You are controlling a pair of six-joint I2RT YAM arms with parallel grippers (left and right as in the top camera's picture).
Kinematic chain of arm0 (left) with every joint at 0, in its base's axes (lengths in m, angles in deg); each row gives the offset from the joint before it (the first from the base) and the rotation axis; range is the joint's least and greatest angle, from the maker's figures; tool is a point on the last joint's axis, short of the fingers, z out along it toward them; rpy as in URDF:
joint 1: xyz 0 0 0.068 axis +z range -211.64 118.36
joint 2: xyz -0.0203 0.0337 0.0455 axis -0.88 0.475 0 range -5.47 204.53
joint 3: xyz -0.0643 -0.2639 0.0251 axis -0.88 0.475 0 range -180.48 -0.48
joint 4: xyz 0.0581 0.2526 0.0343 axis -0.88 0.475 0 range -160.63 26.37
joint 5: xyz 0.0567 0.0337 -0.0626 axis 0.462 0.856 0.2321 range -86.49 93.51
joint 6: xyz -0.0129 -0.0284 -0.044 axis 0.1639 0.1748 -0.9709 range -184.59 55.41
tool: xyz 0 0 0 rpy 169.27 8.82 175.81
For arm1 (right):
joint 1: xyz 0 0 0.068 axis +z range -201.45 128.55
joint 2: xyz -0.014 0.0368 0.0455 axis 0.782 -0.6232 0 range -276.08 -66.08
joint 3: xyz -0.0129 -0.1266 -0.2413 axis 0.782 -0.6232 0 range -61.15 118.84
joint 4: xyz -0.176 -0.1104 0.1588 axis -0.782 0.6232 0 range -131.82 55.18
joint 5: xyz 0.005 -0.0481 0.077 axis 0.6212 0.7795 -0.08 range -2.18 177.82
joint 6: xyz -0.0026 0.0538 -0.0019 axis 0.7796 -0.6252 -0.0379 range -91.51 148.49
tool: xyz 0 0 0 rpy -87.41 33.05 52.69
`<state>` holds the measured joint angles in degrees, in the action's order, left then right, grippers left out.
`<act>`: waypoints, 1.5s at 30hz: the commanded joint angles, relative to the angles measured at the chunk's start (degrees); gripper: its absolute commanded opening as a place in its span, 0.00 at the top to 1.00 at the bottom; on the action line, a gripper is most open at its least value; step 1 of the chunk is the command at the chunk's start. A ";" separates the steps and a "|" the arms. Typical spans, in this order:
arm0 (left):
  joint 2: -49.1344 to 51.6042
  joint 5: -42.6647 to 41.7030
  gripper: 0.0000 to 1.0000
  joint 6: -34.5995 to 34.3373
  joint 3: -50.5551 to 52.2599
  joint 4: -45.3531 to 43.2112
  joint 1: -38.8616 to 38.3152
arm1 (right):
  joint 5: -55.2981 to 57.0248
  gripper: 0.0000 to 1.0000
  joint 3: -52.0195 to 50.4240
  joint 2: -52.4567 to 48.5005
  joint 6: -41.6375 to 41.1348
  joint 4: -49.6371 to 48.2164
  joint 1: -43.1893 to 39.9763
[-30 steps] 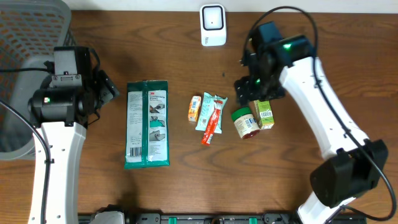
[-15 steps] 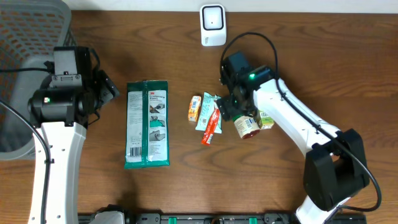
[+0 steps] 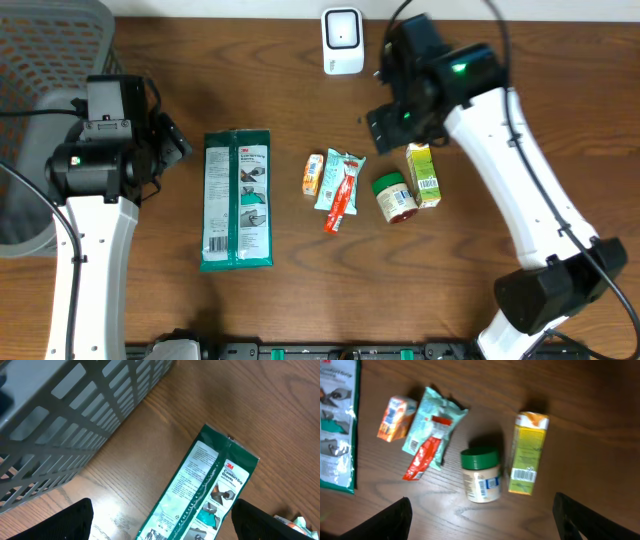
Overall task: Scan the item barcode
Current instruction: 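Move the right gripper over the green-lidded jar and lower onto it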
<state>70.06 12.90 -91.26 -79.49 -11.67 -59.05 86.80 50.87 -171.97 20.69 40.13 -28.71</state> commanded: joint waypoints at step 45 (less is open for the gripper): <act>-0.31 0.74 0.11 0.72 -0.42 0.17 0.24 | 6.75 0.13 -15.91 -19.89 2.49 -10.58 5.49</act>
<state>70.06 12.90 -91.26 -79.49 -11.67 -59.05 92.38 36.32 -191.31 22.68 30.18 -23.42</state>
